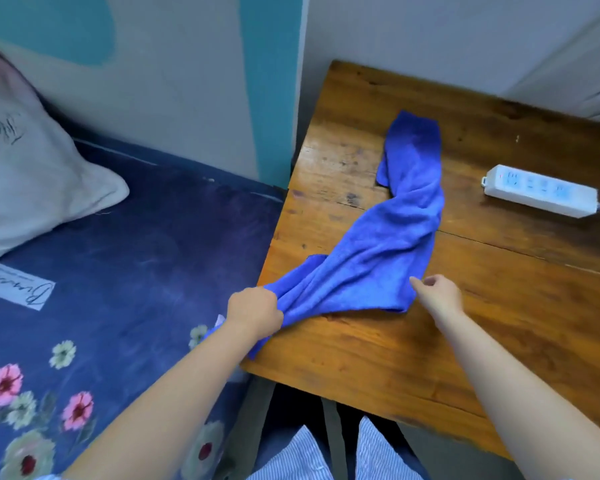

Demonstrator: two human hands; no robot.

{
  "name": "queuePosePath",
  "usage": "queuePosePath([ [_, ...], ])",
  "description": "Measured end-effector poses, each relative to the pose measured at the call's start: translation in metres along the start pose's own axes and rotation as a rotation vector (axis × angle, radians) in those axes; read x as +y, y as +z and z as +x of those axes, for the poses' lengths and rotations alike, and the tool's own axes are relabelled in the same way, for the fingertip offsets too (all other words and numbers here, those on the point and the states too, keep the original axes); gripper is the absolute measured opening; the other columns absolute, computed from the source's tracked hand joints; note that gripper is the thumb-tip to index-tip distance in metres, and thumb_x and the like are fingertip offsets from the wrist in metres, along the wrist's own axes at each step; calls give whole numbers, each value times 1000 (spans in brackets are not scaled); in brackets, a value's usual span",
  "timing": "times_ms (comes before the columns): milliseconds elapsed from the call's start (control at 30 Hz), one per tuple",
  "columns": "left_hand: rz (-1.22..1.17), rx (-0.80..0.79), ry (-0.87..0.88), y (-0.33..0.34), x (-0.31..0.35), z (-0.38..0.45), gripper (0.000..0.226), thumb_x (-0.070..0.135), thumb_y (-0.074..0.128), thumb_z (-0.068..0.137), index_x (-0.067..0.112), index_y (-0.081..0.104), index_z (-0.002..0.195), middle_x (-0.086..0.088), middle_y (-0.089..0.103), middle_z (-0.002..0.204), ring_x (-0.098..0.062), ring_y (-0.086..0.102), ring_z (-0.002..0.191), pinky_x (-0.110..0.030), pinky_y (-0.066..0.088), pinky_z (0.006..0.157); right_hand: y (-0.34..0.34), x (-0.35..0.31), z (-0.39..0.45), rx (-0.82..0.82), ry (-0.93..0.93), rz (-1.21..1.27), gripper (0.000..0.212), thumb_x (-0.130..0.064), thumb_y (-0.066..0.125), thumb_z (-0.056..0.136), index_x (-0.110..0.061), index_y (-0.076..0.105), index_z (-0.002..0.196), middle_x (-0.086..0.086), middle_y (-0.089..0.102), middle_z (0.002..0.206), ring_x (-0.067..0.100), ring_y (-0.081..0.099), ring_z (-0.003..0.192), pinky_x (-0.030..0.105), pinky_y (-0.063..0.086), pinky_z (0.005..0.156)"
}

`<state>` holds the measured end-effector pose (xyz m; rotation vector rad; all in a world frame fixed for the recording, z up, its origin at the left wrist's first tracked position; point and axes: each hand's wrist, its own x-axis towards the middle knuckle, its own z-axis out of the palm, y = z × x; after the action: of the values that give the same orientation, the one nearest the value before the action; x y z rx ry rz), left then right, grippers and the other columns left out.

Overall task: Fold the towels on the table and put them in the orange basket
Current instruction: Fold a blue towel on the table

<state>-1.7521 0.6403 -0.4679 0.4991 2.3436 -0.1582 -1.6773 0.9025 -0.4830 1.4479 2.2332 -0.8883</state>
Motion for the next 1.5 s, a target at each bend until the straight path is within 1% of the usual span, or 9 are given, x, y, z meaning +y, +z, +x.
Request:
queuePosePath([
  [200, -221, 210, 11, -15, 33, 36, 22, 5, 35, 89, 11, 57, 88, -2, 50, 82, -26, 45, 80, -31, 34, 60, 30, -4, -9, 32, 67, -61, 24, -27, 54, 89, -6, 60, 100, 14, 62, 112, 32, 52, 109, 37, 35, 94],
  [367, -315, 232, 22, -23, 56, 69, 29, 9, 38, 92, 5, 63, 106, -14, 59, 110, -32, 52, 104, -36, 44, 77, 23, 14, -15, 123, 74, 37, 15, -19, 52, 89, -7, 59, 82, 15, 62, 90, 34, 54, 99, 36, 36, 90],
  [567, -142, 264, 27, -17, 66, 85, 23, 23, 47, 92, 13, 65, 99, -7, 66, 105, -27, 50, 107, -34, 36, 85, 0, 44, -20, 173, -139, 6, 18, -15, 58, 86, 1, 65, 82, 19, 66, 87, 35, 59, 88, 33, 36, 66],
  [833, 56, 286, 141, -12, 61, 73, 28, 34, 47, 91, 12, 62, 99, -7, 61, 105, -27, 51, 105, -34, 37, 81, -17, 46, -19, 145, -198, 2, 17, -14, 58, 86, 0, 67, 86, 20, 69, 88, 34, 60, 89, 34, 41, 71],
  [1033, 118, 330, 212, -1, 68, 73, 26, 17, 41, 92, 12, 66, 89, -4, 64, 100, -25, 53, 100, -30, 30, 72, -16, 54, -21, 118, -139, 27, 17, -13, 56, 86, -2, 69, 90, 18, 70, 91, 32, 61, 92, 31, 39, 71],
  [1267, -771, 582, -268, -45, 32, 59, 28, 18, 46, 92, -3, 64, 90, -23, 64, 102, -38, 56, 98, -37, 41, 80, -58, 72, -9, 264, 21, 150, 20, -8, 55, 86, 3, 69, 93, 24, 69, 95, 34, 61, 94, 30, 39, 71],
  [1367, -880, 753, -298, -59, 27, 46, 26, 16, 44, 93, -4, 60, 89, -24, 60, 104, -36, 53, 100, -33, 32, 77, -87, 70, 0, 388, 84, 308, 20, -8, 53, 87, 2, 68, 97, 20, 67, 96, 27, 58, 88, 30, 40, 76],
  [1433, -833, 649, -198, -52, 34, 34, 22, 14, 45, 91, 4, 53, 73, -21, 56, 93, -35, 52, 92, -33, 30, 68, -97, 68, 2, 437, 86, 323, 21, -7, 50, 88, 1, 67, 98, 21, 66, 104, 33, 59, 97, 33, 44, 83],
  [1500, -627, 321, -106, -34, 43, 24, 19, 15, 48, 85, 7, 53, 68, -20, 57, 88, -33, 53, 97, -32, 36, 70, -95, 69, 2, 374, 138, 305, 24, -4, 48, 86, 1, 66, 100, 24, 65, 104, 34, 58, 99, 30, 43, 78],
])
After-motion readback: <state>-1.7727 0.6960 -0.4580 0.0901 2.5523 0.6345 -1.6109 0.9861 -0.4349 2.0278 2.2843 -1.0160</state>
